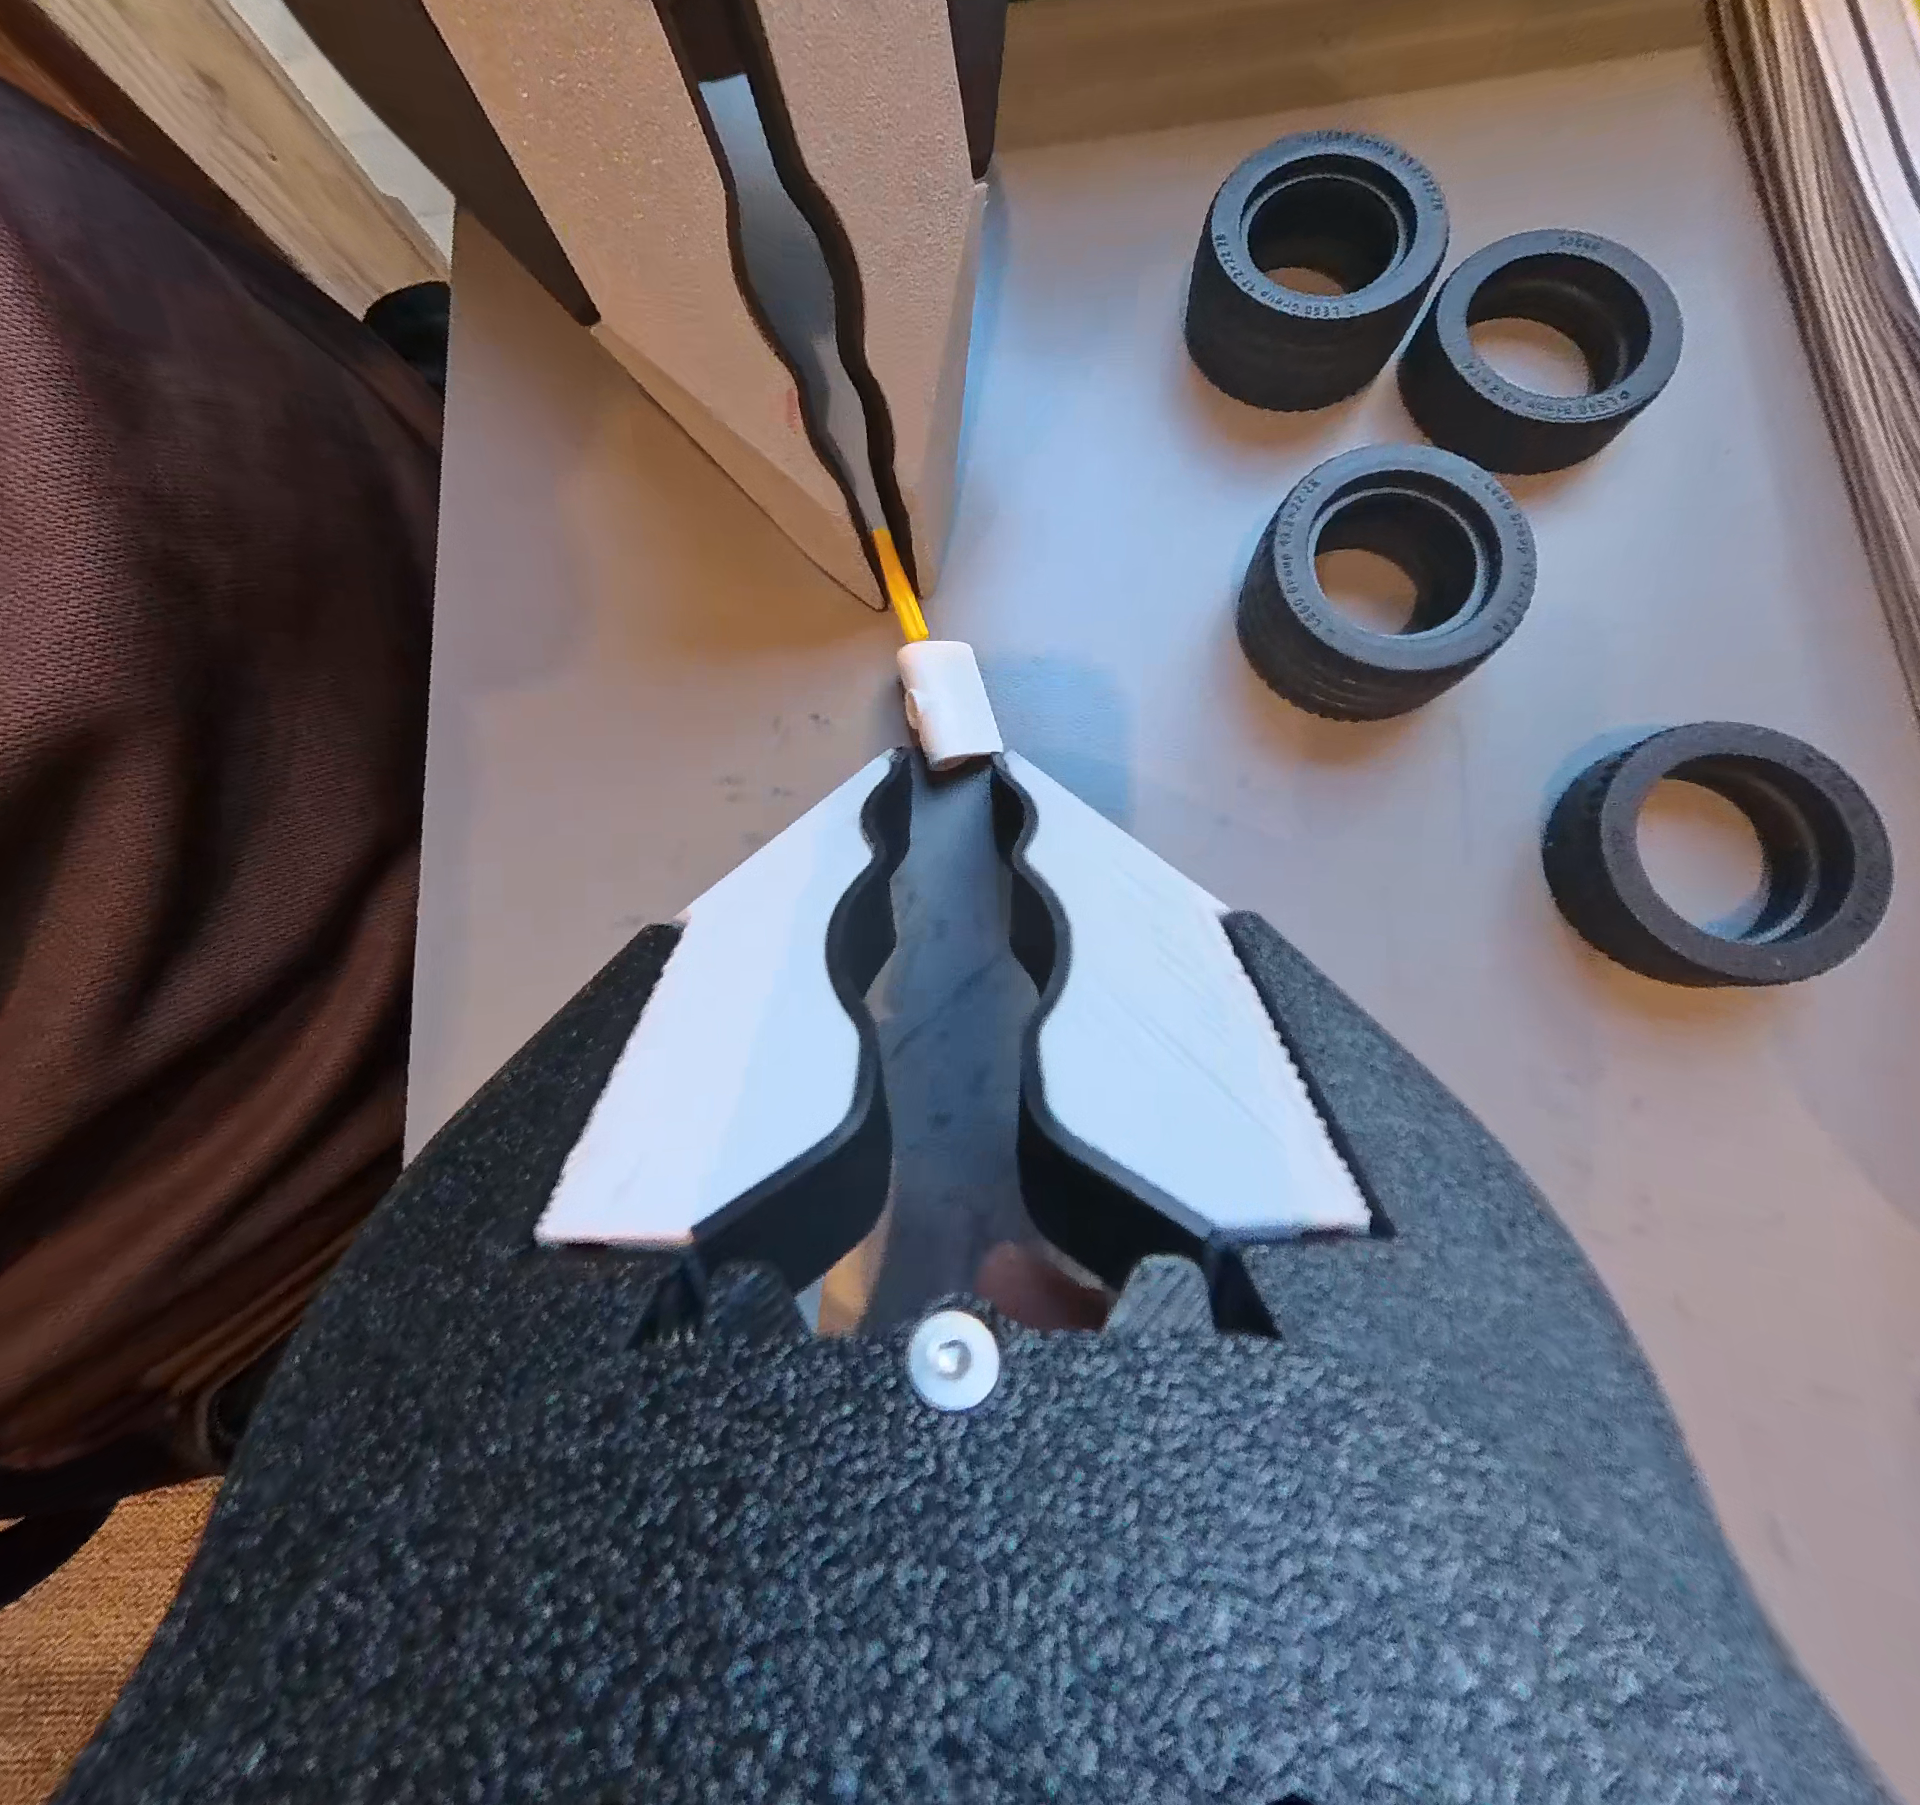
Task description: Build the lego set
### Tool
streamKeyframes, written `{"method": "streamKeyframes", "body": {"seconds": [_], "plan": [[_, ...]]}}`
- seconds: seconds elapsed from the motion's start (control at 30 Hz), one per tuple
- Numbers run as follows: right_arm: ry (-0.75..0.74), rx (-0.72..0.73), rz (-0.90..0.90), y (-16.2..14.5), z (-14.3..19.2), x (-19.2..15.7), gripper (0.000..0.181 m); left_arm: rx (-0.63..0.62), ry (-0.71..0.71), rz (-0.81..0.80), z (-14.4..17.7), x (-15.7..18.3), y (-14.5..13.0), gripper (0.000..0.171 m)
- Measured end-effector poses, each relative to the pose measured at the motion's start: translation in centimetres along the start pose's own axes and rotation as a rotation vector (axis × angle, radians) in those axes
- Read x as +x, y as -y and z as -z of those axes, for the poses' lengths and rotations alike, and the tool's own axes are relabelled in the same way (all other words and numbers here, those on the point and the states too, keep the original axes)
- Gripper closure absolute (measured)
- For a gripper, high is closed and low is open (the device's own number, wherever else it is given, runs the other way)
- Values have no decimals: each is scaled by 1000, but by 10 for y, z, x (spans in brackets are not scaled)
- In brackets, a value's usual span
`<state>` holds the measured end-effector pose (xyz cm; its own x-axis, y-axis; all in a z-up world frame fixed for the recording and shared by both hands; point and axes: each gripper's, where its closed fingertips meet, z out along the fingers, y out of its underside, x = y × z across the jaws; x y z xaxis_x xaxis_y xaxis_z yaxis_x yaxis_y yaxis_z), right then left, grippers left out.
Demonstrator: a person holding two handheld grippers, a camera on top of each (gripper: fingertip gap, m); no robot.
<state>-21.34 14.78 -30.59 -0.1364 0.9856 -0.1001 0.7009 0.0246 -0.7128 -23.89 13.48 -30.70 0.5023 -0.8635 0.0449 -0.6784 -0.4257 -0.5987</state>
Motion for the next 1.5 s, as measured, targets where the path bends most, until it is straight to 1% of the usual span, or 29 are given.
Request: {"method": "streamKeyframes", "body": {"seconds": [0.53, 0.9, 1.5], "plan": [[-23, -16, 14, 0, -1, 1, 172, 6, 12, -7, -2, 4, 2, 170], [-20, -29, 18, 0, -1, 1, 174, 11, 90, -55, -1, 2, 1, 170], [-24, -42, 10, 1, -2, 2, 174, 26, 119, -74, 0, 1, 2, 170]]}}
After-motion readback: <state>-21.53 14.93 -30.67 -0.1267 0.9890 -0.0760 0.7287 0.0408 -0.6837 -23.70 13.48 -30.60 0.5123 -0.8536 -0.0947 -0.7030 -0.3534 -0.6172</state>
